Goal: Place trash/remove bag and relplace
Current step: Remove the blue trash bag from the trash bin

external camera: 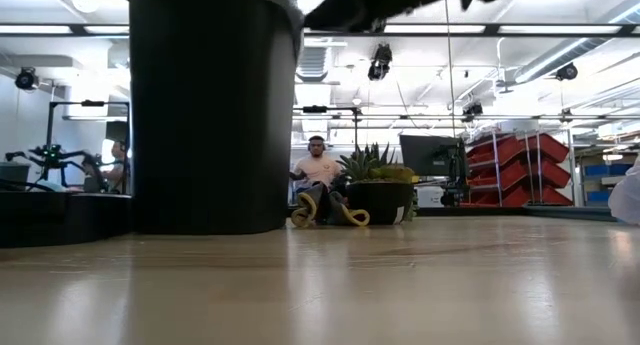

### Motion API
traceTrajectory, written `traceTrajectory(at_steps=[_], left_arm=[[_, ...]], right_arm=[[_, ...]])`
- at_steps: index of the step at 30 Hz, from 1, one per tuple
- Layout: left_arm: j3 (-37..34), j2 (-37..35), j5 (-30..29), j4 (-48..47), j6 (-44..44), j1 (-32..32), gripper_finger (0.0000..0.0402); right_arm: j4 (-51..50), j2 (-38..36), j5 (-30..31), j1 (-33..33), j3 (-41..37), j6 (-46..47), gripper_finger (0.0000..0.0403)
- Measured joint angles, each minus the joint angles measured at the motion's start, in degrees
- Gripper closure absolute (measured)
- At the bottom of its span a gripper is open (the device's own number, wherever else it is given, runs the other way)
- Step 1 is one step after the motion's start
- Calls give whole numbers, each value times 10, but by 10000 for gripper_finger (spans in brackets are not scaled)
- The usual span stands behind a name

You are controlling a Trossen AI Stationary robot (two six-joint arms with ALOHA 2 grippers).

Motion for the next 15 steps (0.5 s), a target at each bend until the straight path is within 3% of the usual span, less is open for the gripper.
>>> traceTrajectory(at_steps=[9, 15], left_arm=[[0, -1, 0, -7, 0, 0, 400], [0, -1, 0, -7, 0, 1, 400]], right_arm=[[0, -13, 51, 20, -2, -26, 242], [-21, -2, 51, 20, -24, 1, 257]])
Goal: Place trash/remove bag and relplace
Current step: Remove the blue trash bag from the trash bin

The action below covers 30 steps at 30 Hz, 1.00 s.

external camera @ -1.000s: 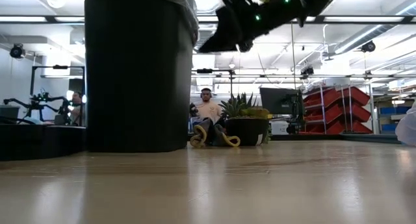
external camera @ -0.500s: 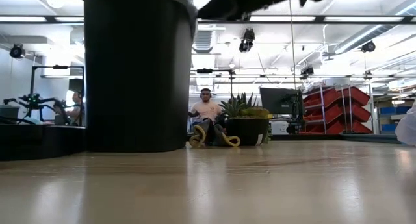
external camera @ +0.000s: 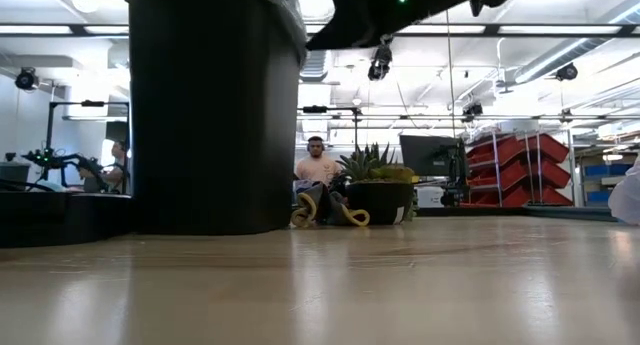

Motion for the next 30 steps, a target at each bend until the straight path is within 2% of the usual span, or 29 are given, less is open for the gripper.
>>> traceTrajectory(at_steps=[7, 13, 22, 30], left_arm=[[0, 0, 2, 0, 0, 0, 400], [0, 0, 3, -1, 0, 0, 400], [0, 0, 10, -3, 0, 0, 401], [0, 0, 14, -3, 0, 0, 401]], right_arm=[[5, 24, 4, -1, -9, 20, 274], [74, 52, 5, 0, 3, 2, 279], [150, 28, 21, 10, 6, -15, 268], [165, 11, 28, 16, 6, -45, 273]])
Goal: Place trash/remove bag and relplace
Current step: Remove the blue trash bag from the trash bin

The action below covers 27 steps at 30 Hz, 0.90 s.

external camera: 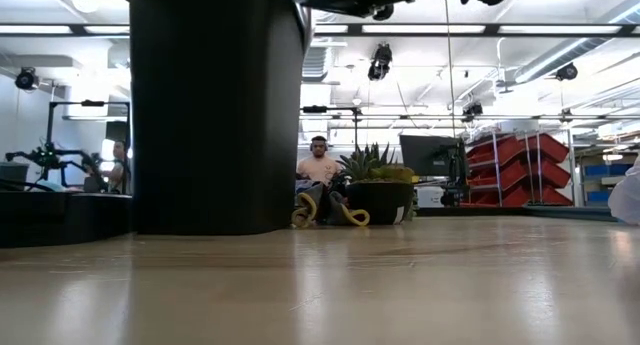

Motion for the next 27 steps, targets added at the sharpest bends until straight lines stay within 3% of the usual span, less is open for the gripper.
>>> traceTrajectory(at_steps=[5, 10, 15, 19, 27], left_arm=[[0, 0, 4, -1, 0, 2, 401], [0, 0, 4, -2, 0, 3, 400], [0, 0, 4, -4, 0, 5, 400], [0, 1, 4, -4, 0, 5, 401], [0, 1, 4, -4, 3, 5, 401]], right_arm=[[-14, 0, 3, 0, 0, 5, 298], [-49, -1, 42, 0, 0, 14, 340], [-151, -22, 15, 0, 0, 78, 395], [-222, -55, 11, 10, 0, 105, 396], [-233, -144, 7, 29, 0, 77, 402]])
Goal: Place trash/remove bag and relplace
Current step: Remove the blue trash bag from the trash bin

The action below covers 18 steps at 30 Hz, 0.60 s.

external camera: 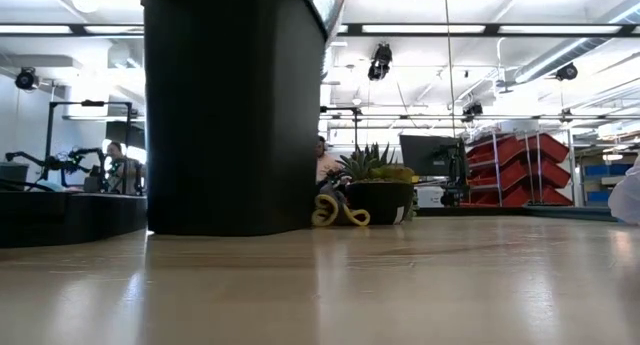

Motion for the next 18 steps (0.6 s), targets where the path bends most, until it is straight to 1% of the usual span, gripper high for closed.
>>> traceTrajectory(at_steps=[7, 11, 13, 18], left_arm=[[0, 0, 0, 1, 9, 5, 401], [4, 0, -16, 5, 28, 5, 401], [20, 3, -26, 9, 35, 5, 401], [81, 12, -85, 10, 47, 5, 401]], right_arm=[[-19, -23, -30, 1, 0, 5, 403], [2, -27, -51, 7, 2, 14, 403], [1, -26, -58, 8, 18, 15, 403], [-2, -12, -73, 8, 76, 2, 403]])
